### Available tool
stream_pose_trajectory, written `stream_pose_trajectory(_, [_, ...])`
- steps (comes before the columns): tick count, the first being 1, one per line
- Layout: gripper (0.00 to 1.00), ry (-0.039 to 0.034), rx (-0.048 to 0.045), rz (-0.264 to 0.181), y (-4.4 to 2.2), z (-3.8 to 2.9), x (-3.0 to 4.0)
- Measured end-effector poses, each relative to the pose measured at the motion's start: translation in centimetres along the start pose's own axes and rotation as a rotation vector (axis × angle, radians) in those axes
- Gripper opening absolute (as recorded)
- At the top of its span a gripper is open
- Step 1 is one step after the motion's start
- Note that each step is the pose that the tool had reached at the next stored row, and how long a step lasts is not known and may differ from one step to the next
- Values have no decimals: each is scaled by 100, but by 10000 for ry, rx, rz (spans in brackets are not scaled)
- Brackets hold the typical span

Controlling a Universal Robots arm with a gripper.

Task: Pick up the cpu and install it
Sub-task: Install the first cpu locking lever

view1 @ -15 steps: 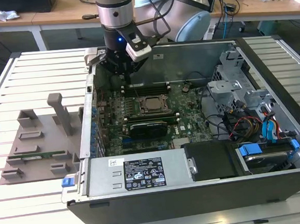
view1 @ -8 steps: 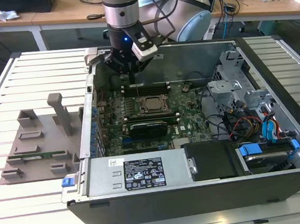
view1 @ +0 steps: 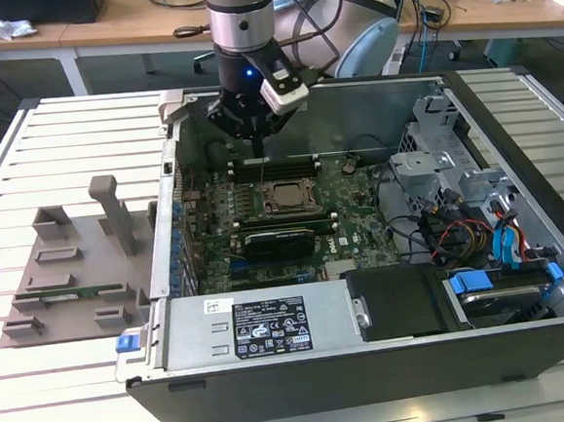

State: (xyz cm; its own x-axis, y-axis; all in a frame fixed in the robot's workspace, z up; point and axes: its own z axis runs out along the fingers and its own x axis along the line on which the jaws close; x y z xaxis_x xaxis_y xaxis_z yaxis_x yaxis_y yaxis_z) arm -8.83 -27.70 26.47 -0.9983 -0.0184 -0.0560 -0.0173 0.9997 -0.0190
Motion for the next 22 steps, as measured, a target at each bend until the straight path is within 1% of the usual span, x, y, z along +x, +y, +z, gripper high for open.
stream_pose_trajectory(3, [11, 13, -1, -1, -1, 3, -52])
stream_pose_trajectory(6, [11, 38, -1, -3, -3, 8, -141])
stream_pose_trajectory(9, [11, 53, 0, -1, -4, 11, -198])
stream_pose_trajectory(15, [11, 61, -1, -1, -5, 14, -251])
stream_pose_trajectory(22, [11, 60, -2, -3, -4, 15, -256])
